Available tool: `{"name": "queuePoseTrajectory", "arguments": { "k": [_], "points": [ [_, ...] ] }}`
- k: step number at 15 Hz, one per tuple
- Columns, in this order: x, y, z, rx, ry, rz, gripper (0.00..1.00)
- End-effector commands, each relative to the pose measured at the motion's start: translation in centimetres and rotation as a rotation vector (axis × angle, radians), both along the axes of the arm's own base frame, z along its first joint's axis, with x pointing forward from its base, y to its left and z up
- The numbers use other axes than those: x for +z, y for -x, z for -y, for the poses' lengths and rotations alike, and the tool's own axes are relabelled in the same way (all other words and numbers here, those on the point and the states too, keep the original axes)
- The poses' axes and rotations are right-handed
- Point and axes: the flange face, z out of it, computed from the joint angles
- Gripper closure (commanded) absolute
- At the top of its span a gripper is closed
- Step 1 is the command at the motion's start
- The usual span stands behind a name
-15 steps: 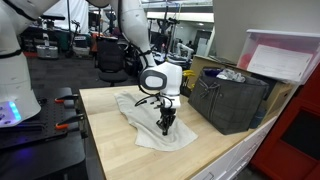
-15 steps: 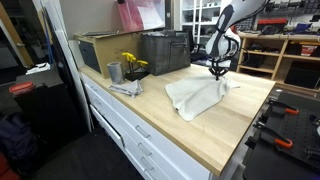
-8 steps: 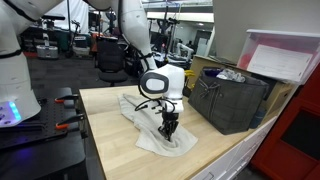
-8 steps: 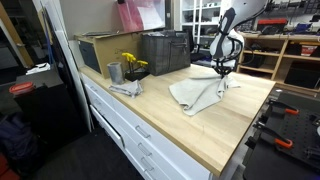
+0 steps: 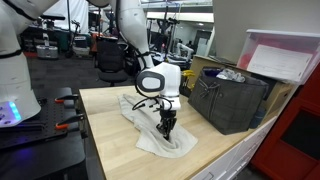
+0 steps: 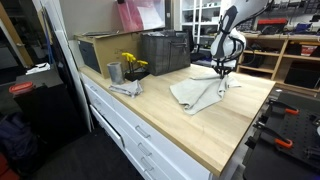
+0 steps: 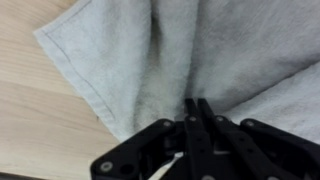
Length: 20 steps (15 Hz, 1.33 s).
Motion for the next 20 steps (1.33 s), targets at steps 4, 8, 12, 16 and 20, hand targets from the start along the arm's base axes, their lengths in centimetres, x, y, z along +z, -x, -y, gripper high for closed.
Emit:
{"name": "queuePoseTrajectory", "arguments": {
  "k": [4, 8, 12, 16, 20],
  "points": [
    [6.3, -1.2, -11.0, 0.271, -0.179, 0.087, 0.36],
    [6.5, -2.6, -18.0, 0.497, -0.251, 0.055, 0.07],
    [4.7, -3.4, -22.1, 0.658, -0.297, -0.041, 0.0],
    [4.0, -4.1, -25.3, 0.757, -0.274, -0.103, 0.0],
    [4.0, -5.6, -28.7, 0.856, -0.254, -0.121, 0.0]
  ]
}}
